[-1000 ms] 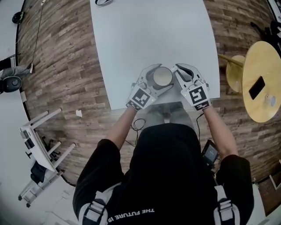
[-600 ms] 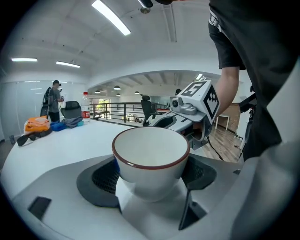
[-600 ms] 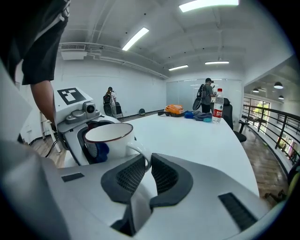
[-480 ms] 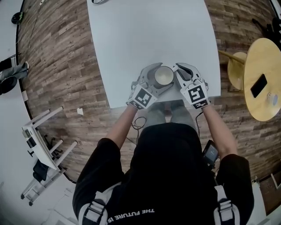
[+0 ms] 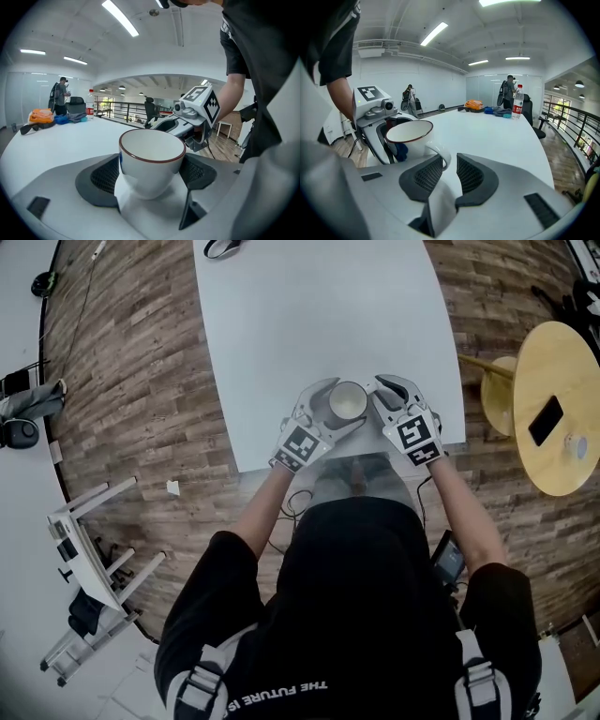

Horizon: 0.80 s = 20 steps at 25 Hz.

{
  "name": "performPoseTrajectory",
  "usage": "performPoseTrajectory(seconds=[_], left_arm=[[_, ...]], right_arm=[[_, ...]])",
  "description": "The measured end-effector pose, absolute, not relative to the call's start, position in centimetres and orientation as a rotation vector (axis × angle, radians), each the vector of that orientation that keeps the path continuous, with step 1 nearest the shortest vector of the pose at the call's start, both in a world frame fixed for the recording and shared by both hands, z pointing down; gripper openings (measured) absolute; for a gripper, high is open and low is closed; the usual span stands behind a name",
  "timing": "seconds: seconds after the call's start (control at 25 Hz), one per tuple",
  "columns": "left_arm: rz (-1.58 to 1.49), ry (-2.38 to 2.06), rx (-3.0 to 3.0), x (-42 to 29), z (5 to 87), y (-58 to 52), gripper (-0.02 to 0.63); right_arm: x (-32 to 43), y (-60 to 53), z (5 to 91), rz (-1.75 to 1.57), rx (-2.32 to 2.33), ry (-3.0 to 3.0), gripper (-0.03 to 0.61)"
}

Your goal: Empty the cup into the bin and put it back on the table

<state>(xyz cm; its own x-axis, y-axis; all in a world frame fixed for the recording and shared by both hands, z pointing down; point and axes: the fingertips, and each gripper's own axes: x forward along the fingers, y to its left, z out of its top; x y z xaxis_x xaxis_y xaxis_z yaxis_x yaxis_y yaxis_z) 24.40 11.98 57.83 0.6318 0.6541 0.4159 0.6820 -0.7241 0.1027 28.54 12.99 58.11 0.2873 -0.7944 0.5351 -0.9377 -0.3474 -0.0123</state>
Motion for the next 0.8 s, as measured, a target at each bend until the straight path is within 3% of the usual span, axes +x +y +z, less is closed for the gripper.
performPoseTrajectory(seconds=[0.56,0.8], left_arm=[[-0.671,-1.066,-2.921,21.2,53.1,8.1,0.387],[-0.352,-0.912,-3.084,22.9,44.0,4.3,0.385]], right_arm=[[26.1,17.5,56.8,0.813,2.101,-1.542,0.092],[29.4,15.4,43.8,0.483,2.348,-1.591,0.091]])
